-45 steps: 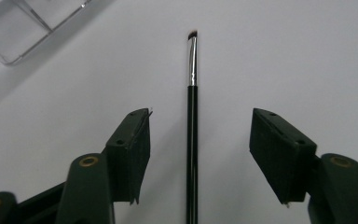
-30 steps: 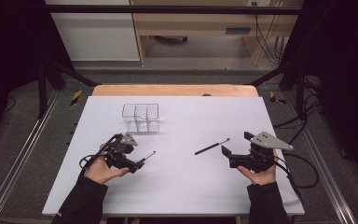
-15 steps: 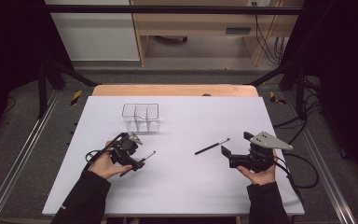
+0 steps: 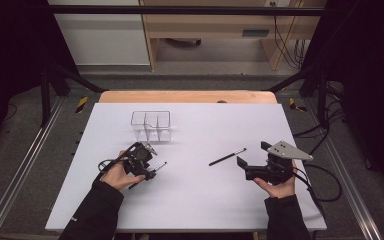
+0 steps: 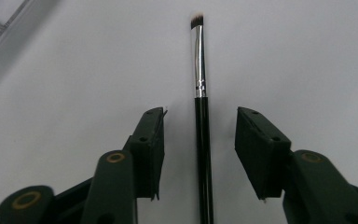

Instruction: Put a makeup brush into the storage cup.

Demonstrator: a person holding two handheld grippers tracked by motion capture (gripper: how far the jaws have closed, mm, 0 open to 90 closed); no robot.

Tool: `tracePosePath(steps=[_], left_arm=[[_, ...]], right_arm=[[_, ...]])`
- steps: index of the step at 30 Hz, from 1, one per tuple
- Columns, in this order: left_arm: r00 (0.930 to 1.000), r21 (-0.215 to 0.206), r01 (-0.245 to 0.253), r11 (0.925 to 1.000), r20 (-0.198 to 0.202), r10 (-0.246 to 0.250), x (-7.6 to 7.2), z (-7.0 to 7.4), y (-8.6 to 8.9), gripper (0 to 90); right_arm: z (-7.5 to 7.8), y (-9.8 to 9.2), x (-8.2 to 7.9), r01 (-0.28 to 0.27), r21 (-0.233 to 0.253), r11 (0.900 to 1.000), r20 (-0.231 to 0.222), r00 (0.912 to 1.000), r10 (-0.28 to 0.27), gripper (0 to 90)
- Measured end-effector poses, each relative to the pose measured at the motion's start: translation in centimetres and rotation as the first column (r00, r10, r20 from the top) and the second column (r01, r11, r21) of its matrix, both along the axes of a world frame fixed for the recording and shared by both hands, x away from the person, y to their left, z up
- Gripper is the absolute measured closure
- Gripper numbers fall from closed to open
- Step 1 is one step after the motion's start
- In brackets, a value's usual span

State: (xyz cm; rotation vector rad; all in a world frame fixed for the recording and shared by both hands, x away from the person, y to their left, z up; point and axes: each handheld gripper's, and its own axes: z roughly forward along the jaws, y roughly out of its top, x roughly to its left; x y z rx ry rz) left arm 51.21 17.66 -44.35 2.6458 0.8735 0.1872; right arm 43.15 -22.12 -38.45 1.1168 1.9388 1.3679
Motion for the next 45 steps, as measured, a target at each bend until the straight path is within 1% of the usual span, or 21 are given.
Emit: tracePosePath(steps=[1,2,6,8,10,11,17,22,29,36,43,45], left_arm=[[1.0,0.002,0.001,1.0,-0.005,-0.001,0.03,-0.02,-0.06,55.1],[0.9999,0.002,0.003,1.0,-0.01,-0.003,0.05,-0.04,-0.12,57.5],[0.9997,0.002,0.004,1.0,-0.022,-0.004,0.15,-0.09,-0.37,62.5],[0.9995,0.005,0.013,0.9999,-0.029,-0.013,0.21,-0.05,-0.59,64.7],[0.9994,0.007,0.014,0.9999,-0.033,-0.014,0.23,-0.08,-0.64,65.6],[0.999,0.011,0.016,0.9998,-0.041,-0.015,0.26,-0.13,-0.65,67.8],[0.998,0.02,0.018,0.9996,-0.061,-0.017,0.26,-0.23,-0.52,73.3],[0.9982,0.029,0.009,0.9995,-0.059,-0.007,0.26,-0.26,-0.56,77.9],[0.998,0.045,0.006,0.999,-0.063,-0.003,0.21,-0.24,-0.8,81.9],[0.9975,0.048,0.004,0.9989,-0.071,0.0,0.32,-0.23,-0.85,82.8],[0.9981,0.052,0.008,0.9986,-0.062,-0.004,0.19,-0.22,-0.92,83.1],[0.9986,0.054,0.015,0.9984,-0.052,-0.012,0.1,-0.22,-0.92,83.1]], right_arm=[[-0.01,0.0,0.0,-0.001,0.0,1.0,0.0,1.0,0.001,3.6],[-0.03,0.01,0.02,-0.001,-0.003,1.0,-0.001,1.0,0.001,3.6],[-0.04,0.03,0.03,-0.002,-0.002,1.0,-0.002,1.0,0.002,3.6],[-0.05,0.03,0.03,-0.002,-0.004,1.0,-0.003,1.0,0.002,3.6],[-0.04,0.03,0.03,-0.001,-0.003,1.0,-0.003,1.0,0.001,3.6],[0.0,0.0,0.0,-0.003,0.0,1.0,-0.002,1.0,0.003,3.6],[0.0,0.0,0.01,-0.004,0.001,1.0,-0.004,1.0,0.004,3.5],[-0.01,0.01,0.01,-0.004,0.001,1.0,-0.005,1.0,0.004,3.6],[0.0,0.01,0.01,-0.004,0.002,1.0,-0.006,1.0,0.004,3.6],[0.02,0.0,0.0,-0.004,0.005,1.0,-0.006,1.0,0.004,3.6],[0.0,0.01,0.01,-0.004,0.004,1.0,-0.009,1.0,0.004,3.6],[-0.01,0.02,0.01,-0.004,0.004,1.0,-0.009,0.9999,0.004,3.6]])
